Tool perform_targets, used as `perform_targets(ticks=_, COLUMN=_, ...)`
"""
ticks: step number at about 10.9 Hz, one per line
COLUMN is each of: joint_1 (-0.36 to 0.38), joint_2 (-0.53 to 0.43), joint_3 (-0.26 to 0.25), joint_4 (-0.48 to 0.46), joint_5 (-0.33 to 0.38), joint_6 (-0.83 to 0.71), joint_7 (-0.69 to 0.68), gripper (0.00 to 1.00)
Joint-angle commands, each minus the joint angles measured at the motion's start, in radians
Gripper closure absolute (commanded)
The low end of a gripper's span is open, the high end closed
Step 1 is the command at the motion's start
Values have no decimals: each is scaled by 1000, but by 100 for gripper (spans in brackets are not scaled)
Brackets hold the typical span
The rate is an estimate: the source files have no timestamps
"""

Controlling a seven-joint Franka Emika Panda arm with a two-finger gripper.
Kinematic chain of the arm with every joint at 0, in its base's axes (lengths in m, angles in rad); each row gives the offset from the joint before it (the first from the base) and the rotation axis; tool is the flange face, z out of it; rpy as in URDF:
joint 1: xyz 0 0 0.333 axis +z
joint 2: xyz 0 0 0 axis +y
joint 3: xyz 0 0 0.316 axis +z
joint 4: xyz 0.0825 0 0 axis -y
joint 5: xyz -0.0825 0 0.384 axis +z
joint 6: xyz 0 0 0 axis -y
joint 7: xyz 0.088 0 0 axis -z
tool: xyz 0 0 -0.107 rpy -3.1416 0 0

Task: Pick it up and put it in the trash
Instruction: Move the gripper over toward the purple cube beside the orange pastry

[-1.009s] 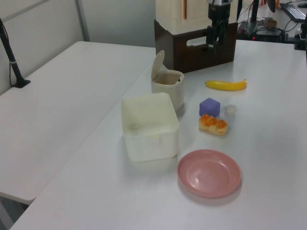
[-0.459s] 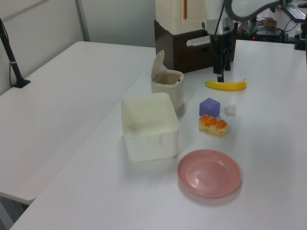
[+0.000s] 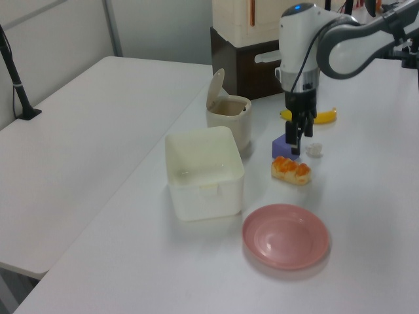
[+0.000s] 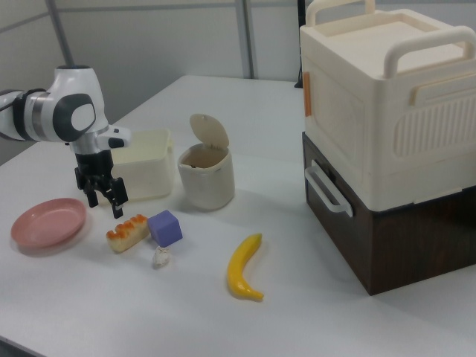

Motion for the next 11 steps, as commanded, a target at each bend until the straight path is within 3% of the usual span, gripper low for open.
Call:
perform_targets(ticks=1, joint_1=-7, joint_2=-23, joint_3=2, joint_4=-43, joint_5=-1, joint_6=39, joint_7=5, gripper=0)
perform_targets(ticks=3, joint_1=-18, joint_2=-41, joint_3=-13, joint_4=-43, joint_5=-3, joint_6=16, joint_7=-164, gripper=0)
perform_targets(ticks=6, joint_1=-21, joint_2=-41, joint_3=-171, joint_4=-48, joint_5=-50, joint_6=26, joint_7=-366, gripper=0)
perform_targets(ticks=8, joint_1=-18, joint_2=-33, joint_3=-218, joint_4=-101, joint_5=-130, joint_6=89, joint_7=-371, gripper=0)
perform_targets(ticks=10, joint_1=-10, joint_2=-8, joint_3=-228, joint_4=-215, joint_5=-185, joint_6=239, joint_7=-363, gripper=0)
perform_targets(ticks=11, joint_1=-6, joint_2=2, joint_3=-228, joint_4=-229, joint_5=-198, joint_6=272, joint_7=-355, gripper=0)
